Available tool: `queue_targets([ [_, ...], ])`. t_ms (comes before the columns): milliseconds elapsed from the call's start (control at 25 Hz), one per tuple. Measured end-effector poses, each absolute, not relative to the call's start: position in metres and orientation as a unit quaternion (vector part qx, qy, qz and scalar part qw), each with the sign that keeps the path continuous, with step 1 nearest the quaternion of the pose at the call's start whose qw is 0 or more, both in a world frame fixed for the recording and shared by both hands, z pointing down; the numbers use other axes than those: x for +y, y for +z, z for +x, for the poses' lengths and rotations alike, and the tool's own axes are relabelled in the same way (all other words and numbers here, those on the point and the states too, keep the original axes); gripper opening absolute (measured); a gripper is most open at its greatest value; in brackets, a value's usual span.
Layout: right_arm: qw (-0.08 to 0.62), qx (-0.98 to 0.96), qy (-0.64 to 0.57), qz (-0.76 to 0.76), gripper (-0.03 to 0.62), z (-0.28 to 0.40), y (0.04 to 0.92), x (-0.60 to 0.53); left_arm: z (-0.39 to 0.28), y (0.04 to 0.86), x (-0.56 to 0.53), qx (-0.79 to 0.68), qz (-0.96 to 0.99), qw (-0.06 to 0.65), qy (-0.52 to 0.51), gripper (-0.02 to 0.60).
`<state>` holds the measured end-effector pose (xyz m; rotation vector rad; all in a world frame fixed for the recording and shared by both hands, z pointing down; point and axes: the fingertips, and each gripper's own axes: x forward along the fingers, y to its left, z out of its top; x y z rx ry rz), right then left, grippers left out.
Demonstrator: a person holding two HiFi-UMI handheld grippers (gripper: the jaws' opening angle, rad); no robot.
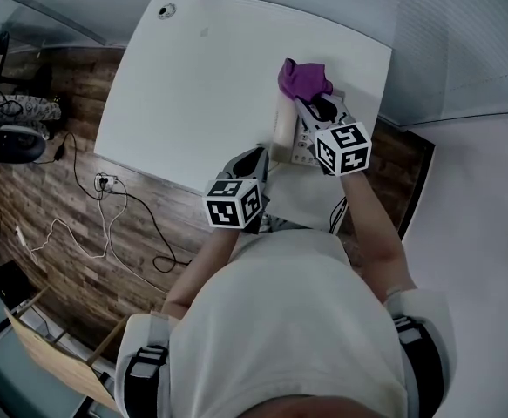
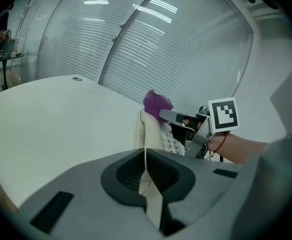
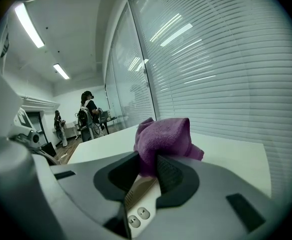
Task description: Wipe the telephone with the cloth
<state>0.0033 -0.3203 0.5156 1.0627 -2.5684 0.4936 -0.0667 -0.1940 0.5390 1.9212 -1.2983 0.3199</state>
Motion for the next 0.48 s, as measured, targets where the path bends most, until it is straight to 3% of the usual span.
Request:
queue_targets([
  [480,0.163,-0.898,0.172,0.372,0.104,0.004,0.519,-0.319,-0.056,0.544,-0.194,-0.498,0.761,0.392,0.136,0.029],
])
